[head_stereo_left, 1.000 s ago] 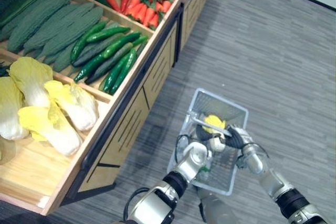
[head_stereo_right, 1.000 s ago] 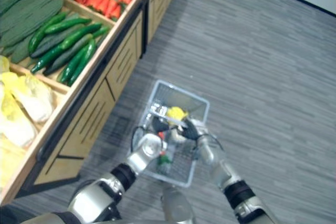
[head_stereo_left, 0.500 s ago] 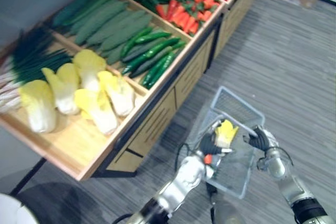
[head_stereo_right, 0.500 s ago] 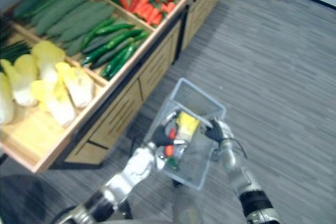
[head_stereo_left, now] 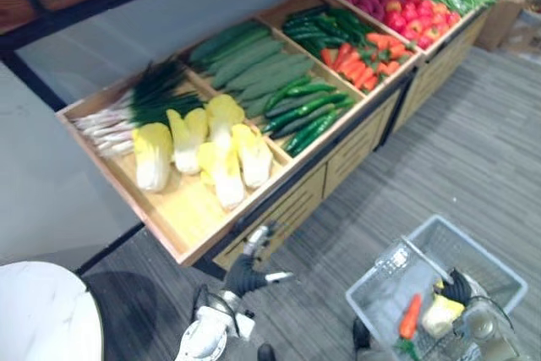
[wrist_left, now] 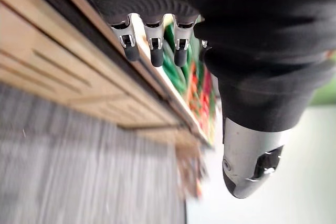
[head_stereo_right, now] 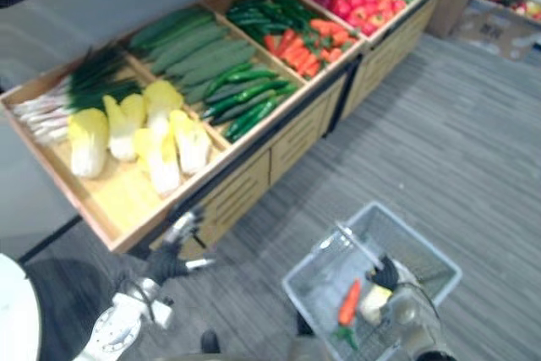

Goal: Pick vegetable in the basket

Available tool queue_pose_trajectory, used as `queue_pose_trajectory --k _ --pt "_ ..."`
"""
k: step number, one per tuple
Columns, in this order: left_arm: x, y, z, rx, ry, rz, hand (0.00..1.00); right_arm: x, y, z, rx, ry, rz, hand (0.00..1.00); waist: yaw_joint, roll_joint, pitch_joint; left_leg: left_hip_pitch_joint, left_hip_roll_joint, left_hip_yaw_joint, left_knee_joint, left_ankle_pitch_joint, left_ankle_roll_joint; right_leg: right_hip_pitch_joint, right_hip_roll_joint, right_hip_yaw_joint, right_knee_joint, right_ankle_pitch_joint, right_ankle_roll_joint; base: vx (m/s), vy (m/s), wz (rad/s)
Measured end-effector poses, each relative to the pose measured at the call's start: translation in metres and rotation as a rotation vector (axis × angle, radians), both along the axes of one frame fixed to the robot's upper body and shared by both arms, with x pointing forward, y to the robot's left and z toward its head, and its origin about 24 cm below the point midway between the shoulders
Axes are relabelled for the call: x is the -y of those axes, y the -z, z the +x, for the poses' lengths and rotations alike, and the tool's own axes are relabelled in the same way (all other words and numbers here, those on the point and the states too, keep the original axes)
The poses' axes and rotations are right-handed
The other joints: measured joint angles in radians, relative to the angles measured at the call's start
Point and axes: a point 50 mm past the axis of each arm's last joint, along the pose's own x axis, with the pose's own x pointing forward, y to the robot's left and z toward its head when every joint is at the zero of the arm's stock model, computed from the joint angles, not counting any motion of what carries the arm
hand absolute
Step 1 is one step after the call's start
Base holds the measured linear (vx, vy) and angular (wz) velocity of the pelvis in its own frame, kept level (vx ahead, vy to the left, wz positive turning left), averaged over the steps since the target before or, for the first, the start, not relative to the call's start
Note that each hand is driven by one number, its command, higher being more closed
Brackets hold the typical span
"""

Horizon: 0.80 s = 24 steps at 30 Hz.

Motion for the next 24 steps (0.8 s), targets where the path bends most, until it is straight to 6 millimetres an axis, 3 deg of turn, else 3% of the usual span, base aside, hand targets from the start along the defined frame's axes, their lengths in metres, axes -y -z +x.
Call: queue_pose_trajectory --k 3,6,7,9,12,16,19,21,22,23,24 --pt "-0.057 0.059 -0.028 -0.264 -0.269 0.263 0.0 -0.009 0.01 -0.011 -0.004 0.041 0.045 1.0 0.007 -0.006 -0.012 0.008 0.007 -0.014 -0.003 0.006 -0.004 0.016 0.006 -0.019 0.0 -0.014 -0.005 -0.04 -0.018 0.13" --pt "-0.094 0.084 -0.072 -0.464 -0.455 0.428 0.0 -0.011 0.019 -0.025 -0.022 0.076 0.064 1.0 0.027 -0.017 -0.021 0.018 0.012 -0.007 -0.004 0.006 -0.007 0.022 0.011 -0.015 0.001 -0.015 -0.005 -0.03 -0.016 -0.04" --pt "-0.1 0.088 -0.083 -0.502 -0.481 0.457 0.0 -0.011 0.02 -0.027 -0.025 0.082 0.065 1.0 0.028 -0.018 -0.021 0.026 0.013 -0.005 -0.003 0.005 -0.008 0.027 0.012 -0.012 0.002 -0.016 -0.006 -0.01 -0.004 -0.12" --pt "-0.117 0.101 -0.123 -0.676 -0.564 0.559 0.0 -0.009 0.018 -0.027 0.009 0.103 0.071 1.0 0.03 -0.025 -0.024 0.046 0.018 0.022 0.019 -0.02 -0.017 0.037 0.016 0.016 0.006 -0.02 -0.01 -0.01 0.009 -0.29" --pt "-0.121 0.106 -0.151 -0.781 -0.658 0.576 0.0 -0.005 0.014 -0.026 0.046 0.125 0.077 1.0 0.046 -0.047 -0.019 0.028 0.018 0.004 0.123 -0.092 -0.021 0.028 0.024 0.071 0.022 -0.023 -0.015 -0.02 0.019 -0.45" --pt "-0.106 0.113 -0.145 -0.786 -0.653 0.525 0.0 0.006 0.005 -0.022 0.104 0.183 0.063 1.0 0.044 -0.053 -0.014 -0.037 0.0 -0.029 0.273 -0.18 0.011 -0.019 0.02 0.116 0.075 -0.033 -0.004 -0.05 0.096 -0.38" --pt "-0.1 0.112 -0.122 -0.727 -0.617 0.517 0.0 0.008 -0.002 -0.019 0.132 0.191 0.048 1.0 0.032 -0.063 -0.006 -0.068 -0.003 0.032 0.365 -0.231 0.033 -0.062 0.016 0.19 0.114 0.0 0.025 -0.08 0.121 -0.62" --pt "-0.097 0.109 -0.111 -0.686 -0.611 0.507 0.0 0.003 -0.007 -0.012 0.164 0.162 0.045 1.0 0.029 -0.069 0.0 -0.073 -0.001 0.115 0.385 -0.244 0.074 -0.132 0.032 0.206 0.126 0.101 0.027 -0.18 0.131 -1.5" --pt "-0.096 0.108 -0.106 -0.664 -0.617 0.496 0.0 -0.004 -0.014 0.002 0.213 0.143 0.059 1.0 0.04 -0.034 0.024 -0.058 0.044 0.203 0.357 -0.23 0.097 -0.156 0.05 0.106 0.138 0.176 -0.02 -0.28 0.095 -1.65" --pt "-0.092 0.105 -0.093 -0.613 -0.605 0.48 0.0 -0.006 -0.017 0.006 0.236 0.138 0.058 1.0 0.021 -0.035 0.063 -0.029 0.045 0.247 0.319 -0.199 0.104 -0.203 0.021 -0.07 0.398 -0.012 -0.152 -0.31 0.096 -1.54" --pt "-0.089 0.102 -0.085 -0.574 -0.593 0.468 0.0 -0.005 -0.018 0.007 0.24 0.141 0.055 1.0 0.018 -0.039 0.072 -0.007 0.045 0.279 0.299 -0.184 0.108 -0.212 -0.011 -0.158 0.556 -0.114 -0.177 -0.21 0.089 -1.02"
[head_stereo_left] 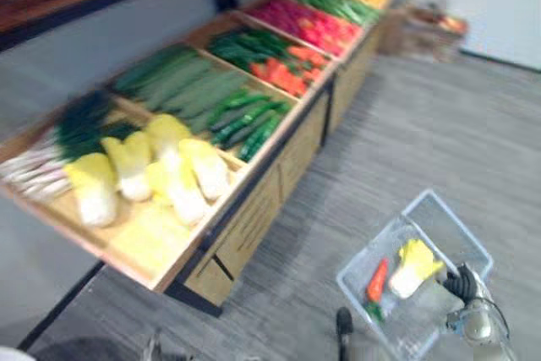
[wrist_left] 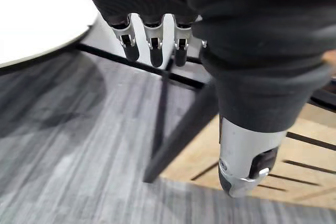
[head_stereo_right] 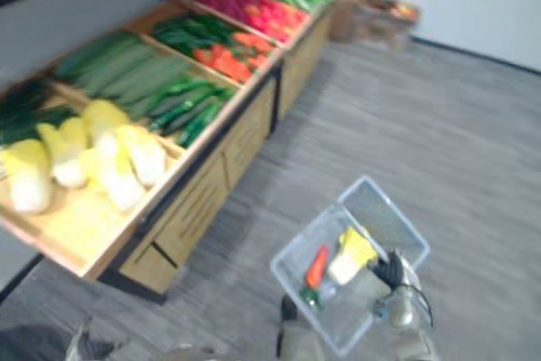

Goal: Pick vegetable in the basket

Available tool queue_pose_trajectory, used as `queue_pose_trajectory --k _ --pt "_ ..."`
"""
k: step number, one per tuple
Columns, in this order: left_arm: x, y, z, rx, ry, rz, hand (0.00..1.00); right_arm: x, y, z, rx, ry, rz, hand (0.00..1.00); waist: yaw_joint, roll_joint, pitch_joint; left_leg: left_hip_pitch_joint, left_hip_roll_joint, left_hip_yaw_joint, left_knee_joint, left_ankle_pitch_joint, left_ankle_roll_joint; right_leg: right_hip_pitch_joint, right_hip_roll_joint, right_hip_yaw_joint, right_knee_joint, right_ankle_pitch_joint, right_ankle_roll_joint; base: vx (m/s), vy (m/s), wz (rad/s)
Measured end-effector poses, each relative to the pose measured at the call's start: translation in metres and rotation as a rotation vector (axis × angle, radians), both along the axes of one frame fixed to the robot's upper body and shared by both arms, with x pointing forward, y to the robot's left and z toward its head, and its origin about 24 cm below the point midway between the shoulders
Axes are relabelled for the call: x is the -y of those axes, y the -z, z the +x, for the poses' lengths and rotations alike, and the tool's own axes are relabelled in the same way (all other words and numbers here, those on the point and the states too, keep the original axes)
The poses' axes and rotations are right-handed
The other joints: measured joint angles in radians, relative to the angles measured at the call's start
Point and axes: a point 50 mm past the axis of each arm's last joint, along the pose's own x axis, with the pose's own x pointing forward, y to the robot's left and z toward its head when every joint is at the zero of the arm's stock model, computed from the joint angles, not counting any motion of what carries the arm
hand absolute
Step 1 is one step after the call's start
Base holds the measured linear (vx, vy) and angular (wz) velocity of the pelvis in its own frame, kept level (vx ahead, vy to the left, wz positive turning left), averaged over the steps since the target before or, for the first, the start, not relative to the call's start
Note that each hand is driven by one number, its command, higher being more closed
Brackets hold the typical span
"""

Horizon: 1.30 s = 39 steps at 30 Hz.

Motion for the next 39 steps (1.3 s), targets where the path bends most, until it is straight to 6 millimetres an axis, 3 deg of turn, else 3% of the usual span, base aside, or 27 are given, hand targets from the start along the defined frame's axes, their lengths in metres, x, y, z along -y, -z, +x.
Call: queue_pose_trajectory --k 2,6,7,8,9,10,11,12,13,14,16,19,21,22,24,25,29,32,34,36,38,39 --pt "0.005 -0.002 0.01 0.029 0.026 -0.01 0.0 0.001 -0.002 0.002 0.005 -0.004 -0.017 1.0 0.004 -0.005 0.017 0.034 0.013 0.081 -0.02 0.022 0.002 0.045 -0.065 -0.101 0.186 -0.121 -0.002 -0.14 0.032 -1.01" --pt "0.012 0.002 0.004 0.011 0.029 -0.03 0.0 -0.004 -0.002 0.006 0.004 -0.026 -0.015 1.0 0.006 -0.027 0.011 0.073 0.065 0.214 -0.024 0.046 -0.033 0.153 -0.163 -0.142 0.178 -0.158 0.032 -0.13 -0.12 -1.19" --pt "0.011 0.003 0.001 0.002 0.026 -0.028 0.0 -0.004 -0.002 0.007 0.007 -0.027 -0.014 1.0 0.005 -0.04 0.011 0.077 0.064 0.233 -0.034 0.055 -0.048 0.159 -0.151 -0.15 0.122 -0.174 0.071 -0.1 -0.162 -1.13" --pt "0.015 0.003 0.006 0.012 0.037 -0.037 0.0 -0.002 -0.003 0.008 0.008 -0.021 -0.02 1.0 0.005 -0.046 0.008 0.075 0.044 0.221 -0.082 0.067 -0.068 0.182 -0.094 -0.137 -0.018 -0.183 0.093 -0.16 -0.181 -1.55" --pt "0.016 0.003 0.006 0.011 0.046 -0.04 0.0 -0.002 -0.005 0.011 0.017 -0.021 -0.022 1.0 0.017 -0.027 0.001 0.062 0.028 0.178 -0.137 0.093 -0.064 0.221 -0.028 -0.109 -0.198 -0.182 0.118 -0.18 -0.193 -1.53" --pt "0.019 0.005 0.008 0.007 0.047 -0.05 0.0 -0.001 -0.006 0.013 0.018 -0.017 -0.024 1.0 0.021 -0.01 0.006 0.064 0.045 0.188 -0.155 0.112 -0.064 0.221 -0.004 -0.105 -0.241 -0.176 0.114 -0.19 -0.182 -1.42" --pt "0.023 0.006 0.009 0.006 0.059 -0.058 0.0 0.0 -0.004 0.009 0.005 -0.011 -0.025 1.0 0.012 -0.01 0.006 0.071 0.046 0.214 -0.187 0.139 -0.068 0.22 0.006 -0.142 -0.278 -0.163 0.119 -0.12 -0.176 -0.93" --pt "0.026 0.006 0.012 0.01 0.077 -0.063 0.0 0.002 0.001 0.0 -0.027 0.004 -0.026 1.0 0.004 0.008 -0.004 0.079 0.057 0.228 -0.2 0.16 -0.083 0.227 0.026 -0.143 -0.307 -0.121 0.108 -0.07 -0.118 -0.66" --pt "0.029 0.006 0.014 0.014 0.086 -0.067 0.0 0.003 0.004 -0.006 -0.046 0.014 -0.027 1.0 0.003 0.0 -0.002 0.084 0.066 0.236 -0.198 0.16 -0.086 0.229 0.041 -0.137 -0.327 -0.114 0.111 0.03 -0.118 -0.52" --pt "0.031 0.006 0.017 0.027 0.091 -0.073 0.0 0.004 0.007 -0.012 -0.066 0.02 -0.026 1.0 0.004 0.019 -0.016 0.083 0.088 0.25 -0.192 0.166 -0.099 0.235 0.068 -0.126 -0.366 -0.096 0.1 0.08 -0.138 -0.43" --pt "0.033 0.004 0.026 0.048 0.097 -0.075 0.0 0.003 0.012 -0.02 -0.09 0.028 -0.019 1.0 0.003 0.02 -0.012 0.057 0.13 0.255 -0.134 0.163 -0.101 0.241 0.094 -0.127 -0.405 -0.08 0.091 0.09 -0.155 -0.27" --pt "0.039 0.004 0.031 0.063 0.097 -0.092 0.0 0.003 0.016 -0.026 -0.106 0.037 -0.013 1.0 0.004 0.033 0.004 -0.009 0.195 0.161 0.081 0.152 -0.089 0.287 0.107 -0.121 -0.436 -0.049 0.068 0.07 -0.074 -0.12" --pt "0.052 0.004 0.033 0.084 0.108 -0.123 0.0 0.013 0.01 -0.026 -0.103 0.048 -0.042 1.0 0.006 0.05 0.017 -0.047 0.165 -0.017 0.115 0.115 -0.112 0.297 0.095 -0.101 -0.433 -0.048 0.067 0.05 0.059 -0.32" --pt "0.062 0.003 0.036 0.123 0.098 -0.162 0.0 0.02 0.004 -0.021 -0.08 0.057 -0.065 1.0 0.006 0.083 0.02 -0.054 0.1 -0.15 0.035 0.106 -0.116 0.293 0.076 -0.084 -0.432 -0.042 0.078 0.04 0.148 -0.31" --pt "0.063 0.0 0.039 0.153 0.091 -0.169 0.0 0.02 0.001 -0.017 -0.063 0.061 -0.064 1.0 0.008 0.106 0.017 -0.051 0.07 -0.178 -0.05 0.167 -0.11 0.284 0.075 -0.077 -0.434 -0.037 0.09 0.05 0.181 -0.21" --pt "0.062 -0.001 0.041 0.164 0.09 -0.162 0.0 0.018 0.001 -0.014 -0.056 0.059 -0.056 1.0 0.01 0.111 0.018 -0.047 0.064 -0.176 -0.073 0.169 -0.113 0.281 0.075 -0.074 -0.438 -0.032 0.098 0.06 0.203 0.0" --pt "0.058 -0.004 0.043 0.181 0.089 -0.14 0.0 0.013 -0.004 -0.003 -0.009 0.042 -0.053 1.0 0.012 0.094 0.024 -0.038 0.02 -0.211 -0.15 0.162 -0.11 0.298 0.05 -0.093 -0.507 0.012 0.137 0.0 0.148 0.22" --pt "0.048 -0.005 0.038 0.165 0.091 -0.11 0.0 0.008 -0.002 0.004 -0.003 0.036 -0.039 1.0 0.04 0.063 0.022 -0.035 -0.008 -0.231 -0.152 0.138 -0.096 0.313 0.028 -0.104 -0.522 0.028 0.153 -0.01 0.11 0.14" --pt "0.045 -0.006 0.035 0.162 0.09 -0.101 0.0 0.007 -0.001 0.004 -0.005 0.042 -0.032 1.0 0.054 0.056 0.022 -0.038 -0.029 -0.236 -0.119 0.101 -0.077 0.312 0.003 -0.11 -0.491 0.014 0.169 -0.01 0.152 0.11" --pt "0.043 -0.008 0.03 0.168 0.088 -0.093 0.0 0.013 -0.002 0.001 0.013 0.098 -0.017 1.0 0.059 0.038 0.029 -0.042 -0.072 -0.259 -0.057 0.03 -0.048 0.276 -0.078 -0.116 -0.322 -0.083 0.206 0.01 0.265 0.28" --pt "0.039 -0.011 0.026 0.176 0.082 -0.078 0.0 0.016 0.0 -0.003 0.019 0.142 0.0 1.0 0.057 0.027 0.027 -0.037 -0.105 -0.266 -0.037 0.0 -0.029 0.219 -0.145 -0.114 -0.142 -0.106 0.213 0.04 0.196 0.27" --pt "0.035 -0.013 0.024 0.181 0.079 -0.064 0.0 0.014 0.0 -0.003 0.028 0.149 0.007 1.0 0.058 0.027 0.027 -0.033 -0.111 -0.265 -0.04 -0.006 -0.019 0.137 -0.176 -0.086 0.015 -0.067 0.14 0.05 0.226 0.1"
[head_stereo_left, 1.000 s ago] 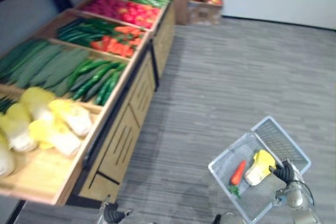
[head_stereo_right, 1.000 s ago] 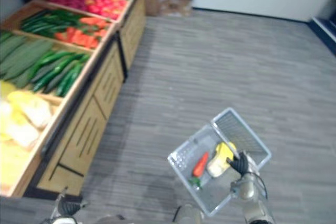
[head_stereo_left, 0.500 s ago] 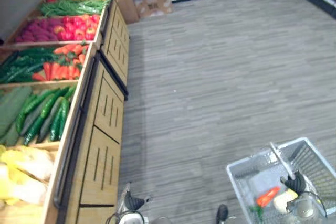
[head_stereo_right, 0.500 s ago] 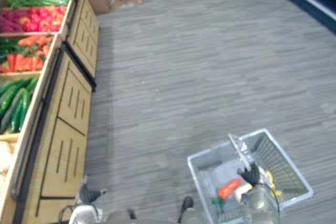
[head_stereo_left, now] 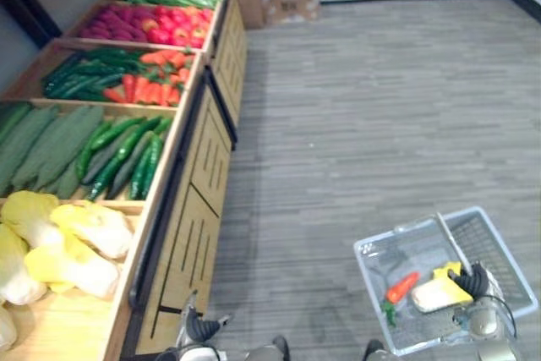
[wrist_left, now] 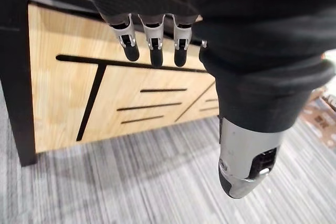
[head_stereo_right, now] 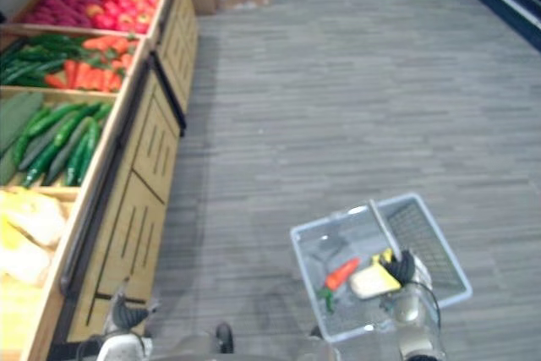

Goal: Pick vegetable in the basket

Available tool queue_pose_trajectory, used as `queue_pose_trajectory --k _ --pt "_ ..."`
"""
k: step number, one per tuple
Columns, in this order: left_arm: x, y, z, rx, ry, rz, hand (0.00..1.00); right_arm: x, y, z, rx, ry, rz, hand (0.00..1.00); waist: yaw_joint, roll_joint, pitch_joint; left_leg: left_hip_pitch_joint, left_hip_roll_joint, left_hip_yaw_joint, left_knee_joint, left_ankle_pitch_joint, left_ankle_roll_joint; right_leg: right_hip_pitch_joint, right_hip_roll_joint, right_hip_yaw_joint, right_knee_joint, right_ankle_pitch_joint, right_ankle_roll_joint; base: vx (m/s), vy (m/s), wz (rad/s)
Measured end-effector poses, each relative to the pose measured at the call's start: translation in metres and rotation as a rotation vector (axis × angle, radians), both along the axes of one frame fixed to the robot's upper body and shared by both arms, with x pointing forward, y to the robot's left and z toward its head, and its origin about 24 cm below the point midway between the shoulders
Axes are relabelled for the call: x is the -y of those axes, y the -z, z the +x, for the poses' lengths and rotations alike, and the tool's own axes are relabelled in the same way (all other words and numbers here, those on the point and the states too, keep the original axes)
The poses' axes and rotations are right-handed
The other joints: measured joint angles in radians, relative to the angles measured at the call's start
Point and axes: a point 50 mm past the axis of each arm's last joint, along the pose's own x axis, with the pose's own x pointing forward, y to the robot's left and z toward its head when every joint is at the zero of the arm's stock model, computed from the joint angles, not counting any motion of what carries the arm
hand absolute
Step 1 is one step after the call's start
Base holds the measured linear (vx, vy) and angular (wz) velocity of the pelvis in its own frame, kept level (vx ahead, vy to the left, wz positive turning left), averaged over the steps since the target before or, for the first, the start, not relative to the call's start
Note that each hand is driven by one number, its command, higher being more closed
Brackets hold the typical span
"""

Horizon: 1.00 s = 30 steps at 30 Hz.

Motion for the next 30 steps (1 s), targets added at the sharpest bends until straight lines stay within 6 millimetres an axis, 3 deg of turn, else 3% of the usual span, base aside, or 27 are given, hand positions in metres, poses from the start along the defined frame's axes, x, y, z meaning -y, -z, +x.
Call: queue_pose_trajectory --k 2,4,6,9,11,13,14,15,16,17,19,21,23,25,28,30 --pt "-0.008 -0.006 0.001 0.017 0.005 0.03 0.0 -0.006 0.004 -0.001 0.005 0.013 0.03 1.0 -0.003 -0.003 0.004 0.033 -0.001 -0.024 -0.017 -0.003 0.015 -0.077 -0.006 0.072 0.156 0.075 -0.077 0.16 0.19 0.2" --pt "-0.017 -0.009 0.0 0.019 -0.001 0.056 0.0 -0.019 0.014 -0.007 -0.005 0.027 0.079 1.0 -0.007 -0.029 0.013 0.072 0.003 -0.052 -0.03 -0.013 0.032 -0.098 0.033 0.123 0.211 0.009 -0.056 0.2 0.042 0.37" --pt "-0.021 -0.011 0.005 0.026 -0.019 0.064 0.0 -0.023 0.018 -0.01 -0.007 0.041 0.1 1.0 -0.017 -0.047 0.016 0.081 0.01 -0.086 -0.036 -0.023 0.037 -0.109 0.075 0.11 0.117 -0.037 -0.042 0.2 -0.043 0.51" --pt "-0.012 -0.012 0.019 0.074 -0.052 0.013 0.0 -0.01 0.02 -0.017 -0.002 0.135 0.12 1.0 -0.025 -0.04 0.025 0.106 0.014 -0.13 -0.039 -0.044 0.021 -0.12 0.119 0.119 -0.175 -0.005 0.002 0.36 -0.101 0.53" --pt "-0.007 -0.009 0.026 0.075 -0.062 -0.002 0.0 -0.007 0.026 -0.024 -0.021 0.192 0.156 1.0 -0.03 -0.035 0.03 0.164 0.017 -0.175 -0.069 -0.07 -0.013 -0.118 0.136 0.189 -0.4 0.032 0.052 0.5 -0.213 0.64" --pt "-0.007 -0.007 0.028 0.075 -0.086 -0.023 0.0 -0.007 0.029 -0.028 -0.027 0.23 0.174 1.0 -0.035 -0.047 0.033 0.207 0.023 -0.207 -0.083 -0.1 -0.04 -0.124 0.133 0.222 -0.419 0.047 0.049 0.5 -0.333 0.72" --pt "-0.003 -0.002 0.024 0.045 -0.112 -0.045 0.0 -0.003 0.03 -0.033 -0.035 0.26 0.177 1.0 -0.056 -0.019 0.026 0.224 0.074 -0.252 -0.088 -0.128 -0.067 -0.133 0.171 0.228 -0.329 0.138 0.042 0.5 -0.348 0.7" --pt "0.002 0.001 0.022 0.034 -0.118 -0.062 0.0 -0.001 0.03 -0.035 -0.036 0.273 0.175 1.0 -0.053 0.005 0.013 0.221 0.092 -0.268 -0.084 -0.126 -0.069 -0.158 0.191 0.227 -0.278 0.117 0.034 0.53 -0.324 0.51" --pt "0.006 0.004 0.019 0.022 -0.128 -0.08 0.0 -0.001 0.028 -0.032 -0.024 0.277 0.179 1.0 -0.041 0.037 0.002 0.216 0.115 -0.268 -0.064 -0.106 -0.085 -0.182 0.209 0.22 -0.21 0.072 0.001 0.44 -0.235 0.05" --pt "0.011 0.01 0.011 -0.007 -0.158 -0.106 0.0 -0.003 0.027 -0.028 -0.016 0.265 0.184 1.0 -0.034 0.04 0.002 0.198 0.127 -0.276 -0.01 -0.063 -0.094 -0.192 0.214 0.203 -0.14 0.034 -0.019 0.53 -0.322 0.14" --pt "0.019 0.019 0.001 -0.048 -0.222 -0.162 0.0 -0.002 0.029 -0.031 -0.026 0.268 0.184 1.0 -0.036 0.037 0.004 0.148 0.131 -0.296 0.145 0.032 -0.085 -0.141 0.212 0.168 -0.107 -0.029 -0.043 0.55 -0.361 0.42" --pt "0.023 0.025 -0.007 -0.075 -0.269 -0.202 0.0 -0.002 0.032 -0.04 -0.049 0.273 0.181 1.0 -0.032 0.011 0.017 0.021 0.147 -0.291 0.448 0.221 -0.132 -0.004 0.218 0.121 -0.168 -0.073 -0.068 0.58 -0.347 0.51" --pt "0.021 0.025 -0.009 -0.076 -0.288 -0.207 0.0 -0.001 0.033 -0.041 -0.052 0.276 0.18 1.0 -0.016 0.009 0.019 -0.078 0.158 -0.258 0.653 0.157 -0.135 0.096 0.238 0.116 -0.25 -0.073 -0.069 0.4 -0.212 0.1" --pt "0.018 0.025 -0.011 -0.066 -0.328 -0.222 0.0 -0.002 0.034 -0.044 -0.058 0.279 0.182 1.0 0.004 0.01 0.02 -0.143 0.141 -0.225 0.744 0.08 -0.119 0.189 0.255 0.115 -0.316 -0.076 -0.073 0.34 -0.126 -0.11" --pt "0.019 0.021 -0.013 -0.047 -0.339 -0.224 0.0 -0.005 0.033 -0.044 -0.049 0.277 0.187 1.0 0.037 0.01 0.025 -0.28 0.103 -0.156 0.692 -0.018 -0.077 0.284 0.273 0.142 -0.384 -0.119 -0.082 0.28 0.028 -0.32" --pt "0.02 0.02 -0.013 -0.038 -0.347 -0.228 0.0 -0.006 0.033 -0.046 -0.049 0.278 0.186 1.0 0.045 0.009 0.031 -0.303 0.098 -0.132 0.598 -0.03 -0.056 0.306 0.269 0.158 -0.387 -0.141 -0.075 0.24 0.131 -0.3"
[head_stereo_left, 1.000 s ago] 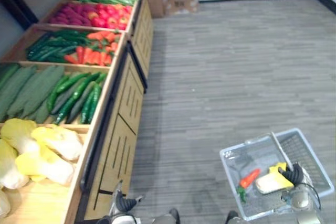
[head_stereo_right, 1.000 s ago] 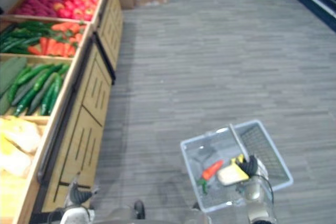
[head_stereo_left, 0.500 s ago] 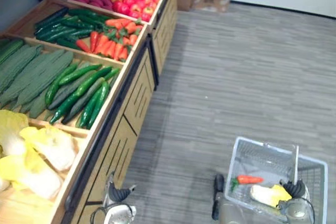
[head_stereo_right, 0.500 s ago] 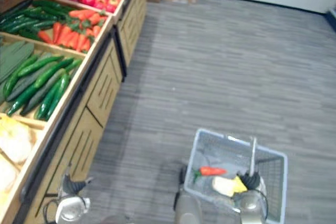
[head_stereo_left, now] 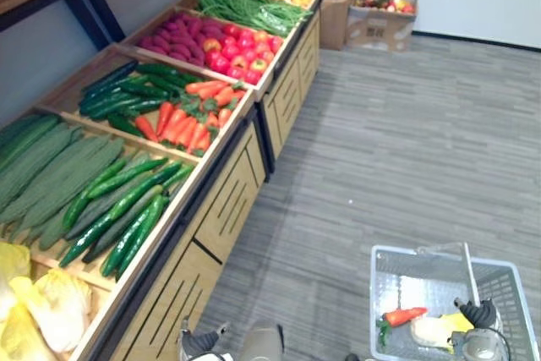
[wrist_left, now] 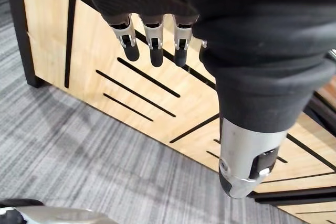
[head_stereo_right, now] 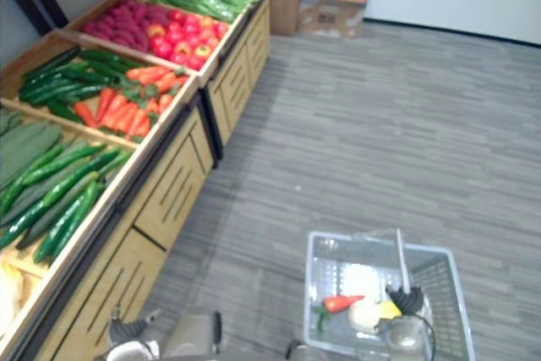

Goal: Pick vegetable in the basket

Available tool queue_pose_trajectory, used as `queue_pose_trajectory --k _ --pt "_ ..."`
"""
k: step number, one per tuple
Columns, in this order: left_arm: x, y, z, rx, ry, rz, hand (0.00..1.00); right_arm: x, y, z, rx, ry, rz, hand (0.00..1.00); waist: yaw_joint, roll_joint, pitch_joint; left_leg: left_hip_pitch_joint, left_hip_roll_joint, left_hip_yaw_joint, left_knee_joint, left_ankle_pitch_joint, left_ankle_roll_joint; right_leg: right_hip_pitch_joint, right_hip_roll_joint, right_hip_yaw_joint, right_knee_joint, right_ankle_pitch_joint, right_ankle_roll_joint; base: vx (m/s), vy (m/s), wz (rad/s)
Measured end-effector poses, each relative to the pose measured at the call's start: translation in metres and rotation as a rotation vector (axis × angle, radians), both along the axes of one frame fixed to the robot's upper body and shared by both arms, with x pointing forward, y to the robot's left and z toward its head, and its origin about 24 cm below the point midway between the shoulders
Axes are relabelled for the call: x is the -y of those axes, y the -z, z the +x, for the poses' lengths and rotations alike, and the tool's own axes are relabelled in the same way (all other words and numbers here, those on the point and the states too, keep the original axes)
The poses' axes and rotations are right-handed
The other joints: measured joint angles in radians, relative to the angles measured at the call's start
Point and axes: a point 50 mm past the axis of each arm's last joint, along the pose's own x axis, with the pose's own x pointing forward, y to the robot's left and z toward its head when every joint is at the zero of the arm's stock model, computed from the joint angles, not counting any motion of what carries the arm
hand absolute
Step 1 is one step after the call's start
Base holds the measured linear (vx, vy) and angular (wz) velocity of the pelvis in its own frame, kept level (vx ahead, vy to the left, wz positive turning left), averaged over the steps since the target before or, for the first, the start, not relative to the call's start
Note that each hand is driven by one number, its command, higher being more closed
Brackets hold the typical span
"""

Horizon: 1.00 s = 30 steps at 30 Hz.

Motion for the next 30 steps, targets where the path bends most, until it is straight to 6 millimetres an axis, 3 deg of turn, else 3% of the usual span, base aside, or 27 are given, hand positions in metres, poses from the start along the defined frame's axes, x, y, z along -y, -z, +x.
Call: queue_pose_trajectory --k 1,2,3,4,6,7,10,12,13,14,15,16,17,19,20,21,23,24,26,27,28,29,30 --pt "0.0 -0.001 0.0 0.009 -0.005 0.0 0.0 -0.001 0.0 -0.003 0.001 -0.001 -0.003 1.0 0.01 -0.004 0.004 -0.001 -0.005 0.016 -0.144 0.007 0.013 0.02 -0.014 0.01 0.005 -0.021 0.027 0.39 0.29 -0.33" --pt "0.002 -0.003 -0.002 0.019 -0.017 -0.002 0.0 0.0 -0.002 -0.009 0.0 -0.001 -0.013 1.0 0.014 0.002 0.003 0.011 -0.006 0.008 -0.333 0.049 0.026 0.034 -0.023 0.016 0.018 -0.058 0.06 0.33 0.253 -0.29" --pt "0.002 -0.004 -0.004 0.025 -0.028 -0.004 0.0 0.001 -0.003 -0.011 0.001 -0.001 -0.018 1.0 0.017 0.011 0.004 0.027 0.001 0.013 -0.412 0.11 0.024 0.049 -0.023 0.019 0.03 -0.079 0.077 0.55 0.352 -0.09" --pt "-0.003 -0.008 -0.002 0.042 -0.035 0.01 0.0 -0.012 0.003 -0.013 -0.017 -0.018 0.015 1.0 0.017 -0.048 -0.001 0.068 -0.044 0.087 -0.43 0.116 0.045 0.068 -0.086 0.006 0.047 -0.092 0.093 0.35 0.188 -0.02" --pt "-0.005 -0.013 0.005 0.081 -0.032 0.022 0.0 -0.016 0.001 -0.012 0.0 -0.026 0.015 1.0 0.026 -0.067 -0.002 0.049 -0.057 0.105 -0.4 0.086 0.053 0.065 -0.108 -0.001 0.04 -0.077 0.097 0.41 0.215 -0.04" --pt "-0.006 -0.017 0.013 0.104 -0.018 0.027 0.0 -0.019 0.001 -0.007 0.01 -0.031 0.023 1.0 0.033 -0.068 -0.002 0.033 -0.057 0.131 -0.354 0.061 0.086 0.068 -0.115 0.003 0.028 -0.029 0.105 0.46 0.256 -0.02" --pt "-0.005 -0.016 0.013 0.103 -0.013 0.022 0.0 -0.021 0.003 -0.007 0.004 -0.04 0.03 1.0 0.044 -0.074 -0.007 0.078 -0.067 0.163 -0.377 0.043 0.113 0.069 -0.133 0.033 0.062 0.03 0.144 0.34 0.184 -0.03" --pt "-0.008 -0.014 0.005 0.077 -0.015 0.029 0.0 -0.024 0.01 -0.006 -0.027 -0.044 0.046 1.0 0.049 -0.093 -0.017 0.175 -0.099 0.176 -0.479 0.031 0.111 -0.03 -0.166 0.085 0.323 0.069 0.188 0.35 0.172 -0.03" --pt "-0.011 -0.013 0.002 0.064 -0.016 0.037 0.0 -0.027 0.012 -0.005 -0.036 -0.045 0.055 1.0 0.048 -0.102 -0.022 0.202 -0.107 0.175 -0.51 0.031 0.111 -0.083 -0.179 0.1 0.441 0.099 0.229 0.23 0.068 0.07" --pt "-0.017 -0.012 -0.003 0.035 -0.015 0.053 0.0 -0.032 0.018 -0.005 -0.056 -0.047 0.076 1.0 0.044 -0.113 -0.029 0.253 -0.113 0.169 -0.548 0.032 0.112 -0.176 -0.185 0.14 0.63 0.222 0.268 0.34 0.042 0.18" --pt "-0.021 -0.01 -0.006 0.011 -0.011 0.063 0.0 -0.038 0.022 -0.005 -0.07 -0.06 0.094 1.0 0.038 -0.117 -0.031 0.299 -0.111 0.146 -0.572 0.027 0.116 -0.253 -0.169 0.167 0.796 0.271 0.274 0.29 0.006 0.26" --pt "-0.025 -0.01 -0.007 0.001 -0.011 0.072 0.0 -0.039 0.023 -0.005 -0.073 -0.064 0.098 1.0 0.033 -0.117 -0.031 0.32 -0.109 0.136 -0.582 0.023 0.116 -0.287 -0.156 0.169 0.866 0.271 0.274 0.36 -0.036 0.54" --pt "-0.03 -0.01 -0.008 -0.01 -0.012 0.085 0.0 -0.039 0.022 -0.004 -0.067 -0.06 0.101 1.0 0.017 -0.117 -0.032 0.356 -0.102 0.104 -0.604 0.023 0.115 -0.344 -0.134 0.156 0.955 0.223 0.269 0.31 -0.094 0.72" --pt "-0.034 -0.01 -0.01 -0.021 -0.032 0.089 0.0 -0.036 0.019 0.001 -0.041 -0.068 0.088 1.0 0.003 -0.118 -0.032 0.415 -0.094 0.065 -0.64 0.025 0.113 -0.404 -0.127 0.113 0.955 0.142 0.232 0.32 -0.136 0.71" --pt "-0.034 -0.009 -0.009 -0.02 -0.044 0.087 0.0 -0.034 0.017 0.002 -0.033 -0.073 0.079 1.0 0.001 -0.112 -0.029 0.447 -0.081 0.038 -0.657 0.027 0.11 -0.411 -0.129 0.08 0.847 0.093 0.164 0.3 -0.2 0.82" --pt "-0.033 -0.009 -0.006 -0.008 -0.055 0.086 0.0 -0.034 0.017 0.002 -0.031 -0.072 0.079 1.0 -0.005 -0.11 -0.031 0.458 -0.065 0.001 -0.66 0.026 0.104 -0.402 -0.129 0.056 0.672 0.066 0.119 0.29 -0.229 0.96" --pt "-0.032 -0.01 0.0 0.018 -0.087 0.071 0.0 -0.033 0.017 0.002 -0.031 -0.066 0.081 1.0 -0.013 -0.108 -0.031 0.455 -0.04 -0.054 -0.656 0.012 0.06 -0.384 -0.138 0.065 0.391 0.073 0.113 0.24 -0.269 1.01" --pt "-0.031 -0.01 0.002 0.023 -0.091 0.067 0.0 -0.033 0.018 0.002 -0.034 -0.062 0.083 1.0 -0.013 -0.108 -0.031 0.454 -0.033 -0.065 -0.653 0.003 0.043 -0.383 -0.143 0.076 0.339 0.082 0.113 0.27 -0.356 1.07" --pt "-0.031 -0.009 0.0 0.017 -0.122 0.06 0.0 -0.031 0.023 -0.004 -0.058 -0.015 0.104 1.0 -0.009 -0.116 -0.038 0.45 0.007 -0.153 -0.614 -0.059 -0.046 -0.365 -0.189 0.152 0.193 0.186 0.079 0.36 -0.573 1.07" --pt "-0.032 -0.008 -0.001 0.014 -0.123 0.062 0.0 -0.029 0.025 -0.008 -0.071 0.0 0.108 1.0 -0.008 -0.121 -0.042 0.442 0.018 -0.182 -0.598 -0.085 -0.07 -0.354 -0.193 0.186 0.191 0.223 0.061 0.35 -0.687 1.21" --pt "-0.031 -0.006 -0.003 0.003 -0.132 0.053 0.0 -0.023 0.029 -0.017 -0.101 0.047 0.113 1.0 -0.007 -0.096 -0.054 0.427 0.064 -0.24 -0.571 -0.126 -0.112 -0.32 -0.148 0.212 0.222 0.105 0.176 0.23 -0.578 1.16" --pt "-0.017 -0.001 -0.004 -0.006 -0.137 0.009 0.0 -0.012 0.026 -0.021 -0.099 0.082 0.097 1.0 -0.003 -0.041 -0.058 0.409 0.13 -0.285 -0.57 -0.115 -0.125 -0.33 -0.095 0.17 0.299 0.046 0.158 0.21 -0.533 1.15" --pt "-0.012 0.0 -0.005 -0.01 -0.141 -0.004 0.0 -0.009 0.025 -0.022 -0.096 0.093 0.092 1.0 -0.005 -0.041 -0.058 0.396 0.138 -0.296 -0.57 -0.096 -0.137 -0.351 -0.089 0.178 0.351 0.01 0.166 0.13 -0.367 0.96"
